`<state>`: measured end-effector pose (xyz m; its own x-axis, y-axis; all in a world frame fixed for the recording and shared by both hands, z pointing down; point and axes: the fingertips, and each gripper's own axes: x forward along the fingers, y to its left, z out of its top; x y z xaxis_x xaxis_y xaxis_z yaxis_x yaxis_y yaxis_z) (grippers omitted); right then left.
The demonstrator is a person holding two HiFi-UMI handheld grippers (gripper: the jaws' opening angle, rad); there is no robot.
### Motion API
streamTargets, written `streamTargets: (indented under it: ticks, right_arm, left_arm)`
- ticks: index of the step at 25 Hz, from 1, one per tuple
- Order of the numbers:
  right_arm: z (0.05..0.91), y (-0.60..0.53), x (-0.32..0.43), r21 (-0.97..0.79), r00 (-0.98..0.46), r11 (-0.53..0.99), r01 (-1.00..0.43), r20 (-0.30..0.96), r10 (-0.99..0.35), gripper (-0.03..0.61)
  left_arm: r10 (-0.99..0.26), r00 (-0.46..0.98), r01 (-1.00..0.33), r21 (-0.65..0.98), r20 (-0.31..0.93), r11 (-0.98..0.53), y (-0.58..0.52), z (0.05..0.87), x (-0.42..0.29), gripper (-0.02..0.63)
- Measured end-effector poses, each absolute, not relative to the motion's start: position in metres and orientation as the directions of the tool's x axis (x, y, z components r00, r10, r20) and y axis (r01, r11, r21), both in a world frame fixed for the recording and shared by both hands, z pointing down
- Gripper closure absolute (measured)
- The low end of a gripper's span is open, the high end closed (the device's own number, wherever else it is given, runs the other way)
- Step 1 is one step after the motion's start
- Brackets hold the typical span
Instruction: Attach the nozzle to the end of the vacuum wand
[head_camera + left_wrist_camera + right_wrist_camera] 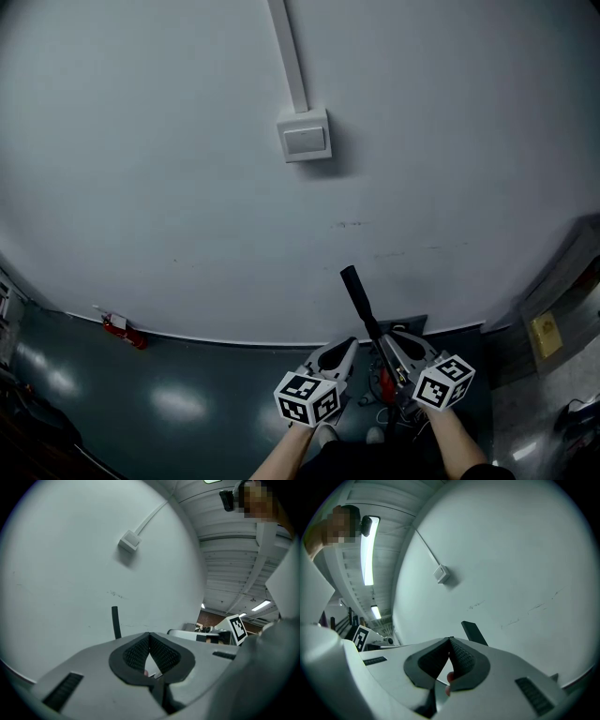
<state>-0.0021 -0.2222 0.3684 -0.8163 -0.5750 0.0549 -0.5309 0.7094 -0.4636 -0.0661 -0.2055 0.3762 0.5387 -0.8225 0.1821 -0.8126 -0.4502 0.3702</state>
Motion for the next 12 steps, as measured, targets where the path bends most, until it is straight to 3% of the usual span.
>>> streamTargets:
  ticks: [12]
  right_arm:
    - [0.369, -0.2236, -0.0019, -0.456, -0.823, 0.717, -0.528, 0.065, -0.564, 0.561]
  left_arm:
    - [-0.819, 0.537, -0.813, 0.385, 0.203, -0.438, -0.1973, 0.3866, -0.0703, 0.61]
